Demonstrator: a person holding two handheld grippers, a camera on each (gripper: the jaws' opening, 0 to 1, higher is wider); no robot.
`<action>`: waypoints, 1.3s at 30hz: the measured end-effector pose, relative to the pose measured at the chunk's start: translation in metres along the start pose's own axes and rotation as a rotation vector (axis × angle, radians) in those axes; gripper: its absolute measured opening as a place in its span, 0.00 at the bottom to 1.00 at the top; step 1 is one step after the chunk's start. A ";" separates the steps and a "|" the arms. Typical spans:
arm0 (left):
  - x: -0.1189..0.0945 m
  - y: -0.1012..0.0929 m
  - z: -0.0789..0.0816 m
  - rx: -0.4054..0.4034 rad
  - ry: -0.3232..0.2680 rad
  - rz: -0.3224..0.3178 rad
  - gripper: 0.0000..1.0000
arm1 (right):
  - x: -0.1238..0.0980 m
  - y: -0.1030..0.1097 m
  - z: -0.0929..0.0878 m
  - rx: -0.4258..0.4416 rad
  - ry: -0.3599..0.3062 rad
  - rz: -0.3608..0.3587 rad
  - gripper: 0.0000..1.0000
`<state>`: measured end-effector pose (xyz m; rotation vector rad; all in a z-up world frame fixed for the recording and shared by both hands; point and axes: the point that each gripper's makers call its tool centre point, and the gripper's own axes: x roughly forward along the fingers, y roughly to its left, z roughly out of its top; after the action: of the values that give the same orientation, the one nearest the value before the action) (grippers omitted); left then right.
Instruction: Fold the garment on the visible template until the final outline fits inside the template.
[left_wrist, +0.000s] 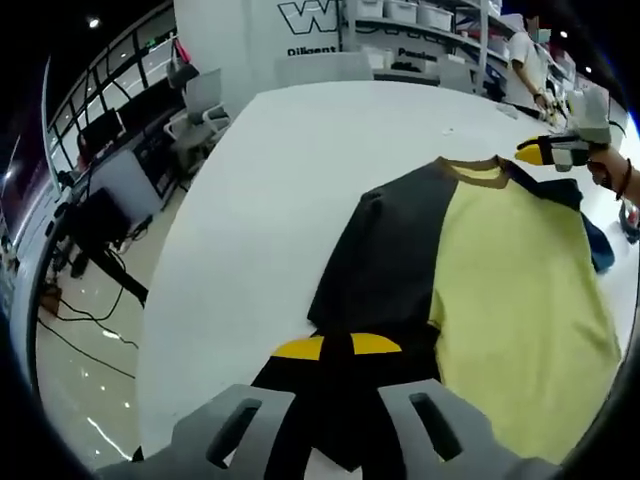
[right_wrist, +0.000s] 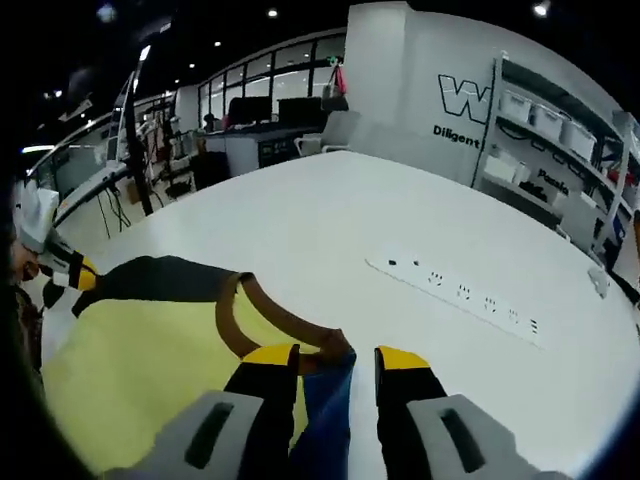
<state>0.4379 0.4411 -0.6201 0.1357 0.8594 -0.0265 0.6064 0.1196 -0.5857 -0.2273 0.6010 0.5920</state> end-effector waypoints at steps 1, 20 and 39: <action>-0.001 -0.001 0.006 0.010 -0.035 -0.001 0.18 | -0.003 0.001 0.000 0.008 -0.005 0.006 0.31; -0.030 -0.029 0.009 -0.160 -0.134 -0.124 0.62 | -0.073 0.007 -0.045 0.074 0.012 0.063 0.55; -0.013 -0.054 0.004 -0.113 -0.095 -0.164 0.56 | -0.089 -0.009 -0.109 0.121 0.101 0.026 0.18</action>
<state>0.4278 0.3864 -0.6134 -0.0423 0.7736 -0.1366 0.5019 0.0319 -0.6210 -0.1363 0.7359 0.5693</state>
